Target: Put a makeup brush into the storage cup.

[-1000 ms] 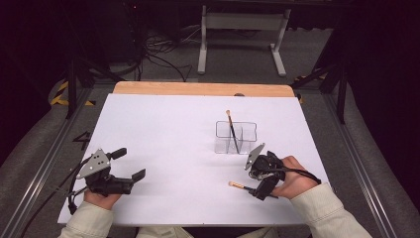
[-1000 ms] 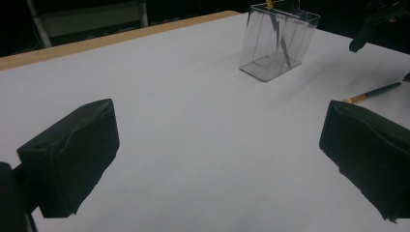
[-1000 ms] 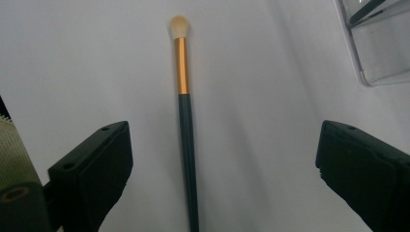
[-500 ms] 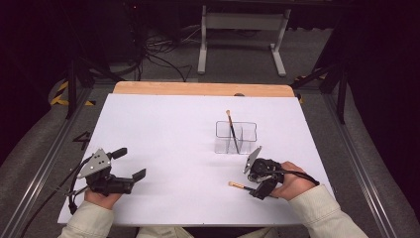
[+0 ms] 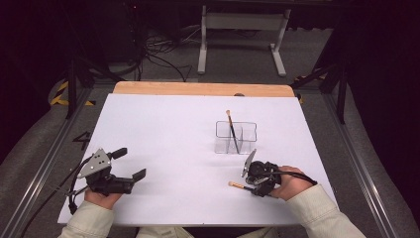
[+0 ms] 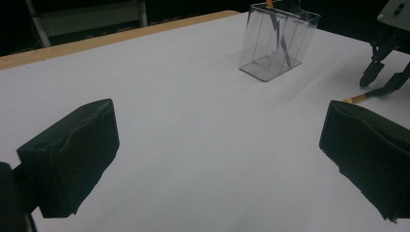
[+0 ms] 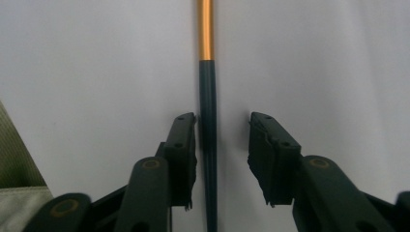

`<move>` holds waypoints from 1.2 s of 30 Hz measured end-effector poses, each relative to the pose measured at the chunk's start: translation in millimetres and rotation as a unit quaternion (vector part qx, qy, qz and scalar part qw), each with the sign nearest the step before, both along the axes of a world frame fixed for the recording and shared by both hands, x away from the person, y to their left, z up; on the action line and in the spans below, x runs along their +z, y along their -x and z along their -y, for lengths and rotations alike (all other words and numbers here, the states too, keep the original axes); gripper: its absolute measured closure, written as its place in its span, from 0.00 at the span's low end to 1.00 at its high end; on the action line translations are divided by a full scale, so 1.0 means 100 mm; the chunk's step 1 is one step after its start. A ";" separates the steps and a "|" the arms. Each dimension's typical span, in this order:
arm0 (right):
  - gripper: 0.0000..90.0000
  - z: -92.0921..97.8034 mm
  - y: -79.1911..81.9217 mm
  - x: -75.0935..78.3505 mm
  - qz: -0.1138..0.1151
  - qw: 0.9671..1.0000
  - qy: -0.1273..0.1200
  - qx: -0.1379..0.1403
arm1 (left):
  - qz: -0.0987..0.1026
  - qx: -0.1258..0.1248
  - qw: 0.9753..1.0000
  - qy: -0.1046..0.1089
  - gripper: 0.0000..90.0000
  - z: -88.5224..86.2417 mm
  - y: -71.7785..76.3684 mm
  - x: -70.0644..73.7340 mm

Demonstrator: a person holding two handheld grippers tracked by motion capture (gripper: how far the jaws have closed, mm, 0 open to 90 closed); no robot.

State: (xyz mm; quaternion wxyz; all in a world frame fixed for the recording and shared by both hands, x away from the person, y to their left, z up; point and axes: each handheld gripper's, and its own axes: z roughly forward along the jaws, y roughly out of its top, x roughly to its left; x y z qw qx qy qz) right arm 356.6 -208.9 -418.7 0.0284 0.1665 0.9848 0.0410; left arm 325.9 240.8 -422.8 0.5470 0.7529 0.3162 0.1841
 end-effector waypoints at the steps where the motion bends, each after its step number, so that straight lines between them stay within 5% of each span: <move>1: 0.74 0.00 0.00 0.00 -0.001 1.000 0.000 0.001 | 0.000 0.000 1.000 0.000 0.01 0.00 0.00 0.00; 14: 0.91 -0.01 0.00 0.00 -0.015 1.000 0.002 -0.003 | -0.002 0.000 1.000 0.001 0.01 0.00 0.01 0.00; 36: 0.93 -0.01 -0.03 0.02 -0.026 0.999 0.007 -0.017 | -0.001 0.001 1.000 0.000 0.01 -0.01 0.01 0.01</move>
